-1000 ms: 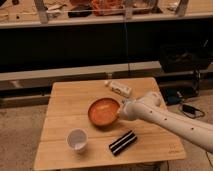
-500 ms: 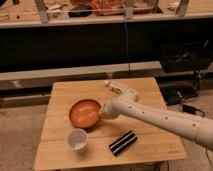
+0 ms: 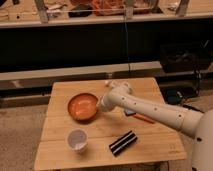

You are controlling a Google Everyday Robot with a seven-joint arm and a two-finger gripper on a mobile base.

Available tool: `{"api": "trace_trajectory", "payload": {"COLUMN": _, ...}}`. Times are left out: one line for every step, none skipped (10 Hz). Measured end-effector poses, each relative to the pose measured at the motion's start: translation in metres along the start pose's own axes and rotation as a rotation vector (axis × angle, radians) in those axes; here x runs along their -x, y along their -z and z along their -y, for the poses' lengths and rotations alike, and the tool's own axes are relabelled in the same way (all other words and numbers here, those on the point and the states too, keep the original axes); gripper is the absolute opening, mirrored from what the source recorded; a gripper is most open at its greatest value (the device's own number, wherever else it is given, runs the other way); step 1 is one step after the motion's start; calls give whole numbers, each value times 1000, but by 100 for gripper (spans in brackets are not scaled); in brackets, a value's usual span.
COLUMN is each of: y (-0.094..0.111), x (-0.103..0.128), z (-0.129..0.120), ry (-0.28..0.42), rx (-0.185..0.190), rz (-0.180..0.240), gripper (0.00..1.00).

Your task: Drag the ceramic bowl in a circle

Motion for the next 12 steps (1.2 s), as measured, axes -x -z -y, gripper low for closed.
{"api": "trace_trajectory", "payload": {"y": 6, "x": -9, "z": -13, "ry": -32, "rx": 8, "rz": -23, "gripper": 2}}
{"api": "trace_trajectory", "payload": {"y": 16, "x": -21, "z": -31, "ry": -67, "rx": 18, "rz": -52, "gripper": 2}}
{"api": "trace_trajectory", "payload": {"y": 30, "x": -35, "z": -55, "ry": -110, "rx": 31, "rz": -84, "gripper": 2}}
{"api": "trace_trajectory", "payload": {"y": 42, "x": -44, "z": -74, "ry": -147, "rx": 40, "rz": -109, "gripper": 2}}
{"api": "trace_trajectory", "payload": {"y": 52, "x": -51, "z": -90, "ry": -175, "rx": 48, "rz": -129, "gripper": 2}}
{"api": "trace_trajectory", "payload": {"y": 69, "x": -61, "z": -112, "ry": -212, "rx": 54, "rz": -156, "gripper": 2}}
{"api": "trace_trajectory", "payload": {"y": 82, "x": -64, "z": -129, "ry": -221, "rx": 56, "rz": -163, "gripper": 2}}
{"api": "trace_trajectory", "payload": {"y": 91, "x": -65, "z": -140, "ry": -224, "rx": 56, "rz": -167, "gripper": 2}}
{"api": "trace_trajectory", "payload": {"y": 103, "x": -60, "z": -151, "ry": -220, "rx": 54, "rz": -165, "gripper": 2}}
{"api": "trace_trajectory", "payload": {"y": 108, "x": -54, "z": -156, "ry": -211, "rx": 54, "rz": -158, "gripper": 2}}
{"api": "trace_trajectory", "payload": {"y": 111, "x": -46, "z": -158, "ry": -202, "rx": 54, "rz": -152, "gripper": 2}}
{"api": "trace_trajectory", "payload": {"y": 113, "x": -35, "z": -156, "ry": -186, "rx": 54, "rz": -141, "gripper": 2}}
